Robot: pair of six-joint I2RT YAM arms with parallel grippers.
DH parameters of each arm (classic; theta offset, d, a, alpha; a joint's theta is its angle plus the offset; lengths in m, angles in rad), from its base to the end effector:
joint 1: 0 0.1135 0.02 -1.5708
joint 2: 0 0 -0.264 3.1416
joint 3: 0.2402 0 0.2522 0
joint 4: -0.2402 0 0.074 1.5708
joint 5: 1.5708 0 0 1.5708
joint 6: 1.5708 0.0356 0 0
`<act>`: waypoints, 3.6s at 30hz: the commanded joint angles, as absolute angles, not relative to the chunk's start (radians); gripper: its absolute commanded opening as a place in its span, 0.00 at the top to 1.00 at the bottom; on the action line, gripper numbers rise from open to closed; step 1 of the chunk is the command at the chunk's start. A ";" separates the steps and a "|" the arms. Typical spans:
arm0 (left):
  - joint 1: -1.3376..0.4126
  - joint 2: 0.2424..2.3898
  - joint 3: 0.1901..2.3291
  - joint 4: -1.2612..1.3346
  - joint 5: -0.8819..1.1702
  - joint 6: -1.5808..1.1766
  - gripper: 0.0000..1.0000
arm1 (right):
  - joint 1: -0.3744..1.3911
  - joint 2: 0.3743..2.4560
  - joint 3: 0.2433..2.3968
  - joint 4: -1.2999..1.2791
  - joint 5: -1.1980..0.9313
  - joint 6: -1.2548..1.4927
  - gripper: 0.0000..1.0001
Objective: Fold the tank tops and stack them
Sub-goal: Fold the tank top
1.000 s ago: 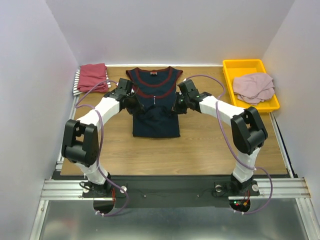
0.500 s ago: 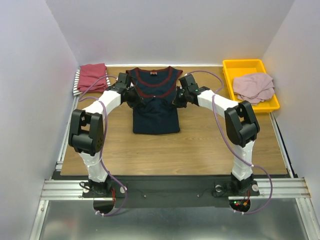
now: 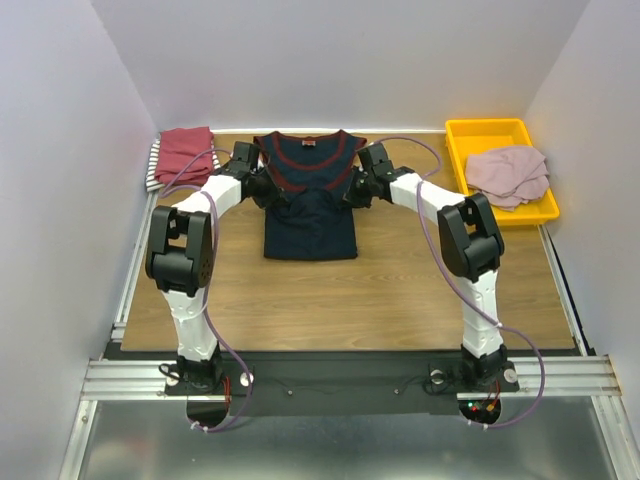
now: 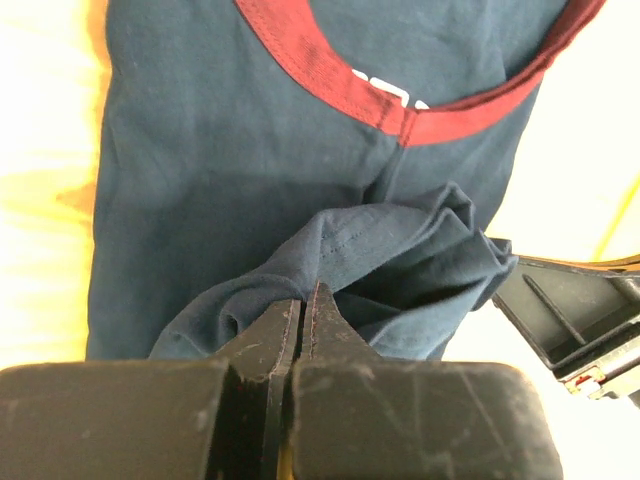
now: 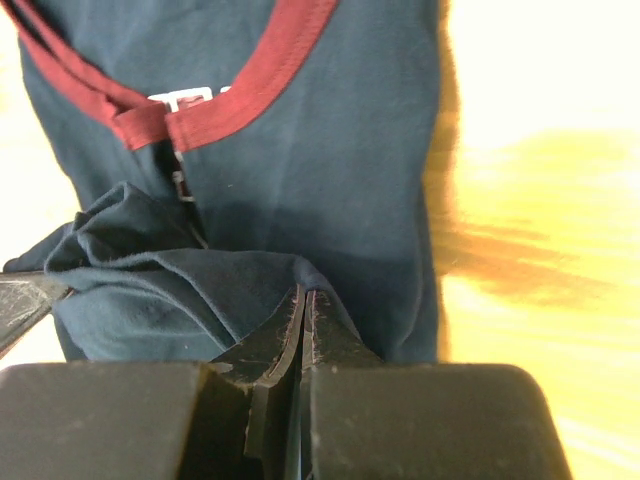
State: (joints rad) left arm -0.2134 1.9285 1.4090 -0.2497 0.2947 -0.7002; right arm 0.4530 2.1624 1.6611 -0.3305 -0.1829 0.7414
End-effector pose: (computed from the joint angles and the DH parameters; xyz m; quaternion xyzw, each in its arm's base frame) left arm 0.4205 -0.1017 0.2161 -0.1639 0.8977 -0.2915 0.2867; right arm 0.4326 0.2178 0.1870 0.1008 0.9237 0.2727 0.2495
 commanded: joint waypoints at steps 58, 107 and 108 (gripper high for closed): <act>-0.256 1.989 1.627 -0.327 -0.112 -0.393 0.56 | 0.456 2.272 1.874 -0.295 0.133 0.410 0.43; -0.238 2.155 1.876 -0.354 -0.023 -0.284 0.52 | 0.472 2.316 1.945 -0.229 0.172 0.345 0.86; -0.238 2.158 1.878 -0.357 -0.014 -0.273 0.52 | 0.472 2.318 1.947 -0.230 0.182 0.347 0.86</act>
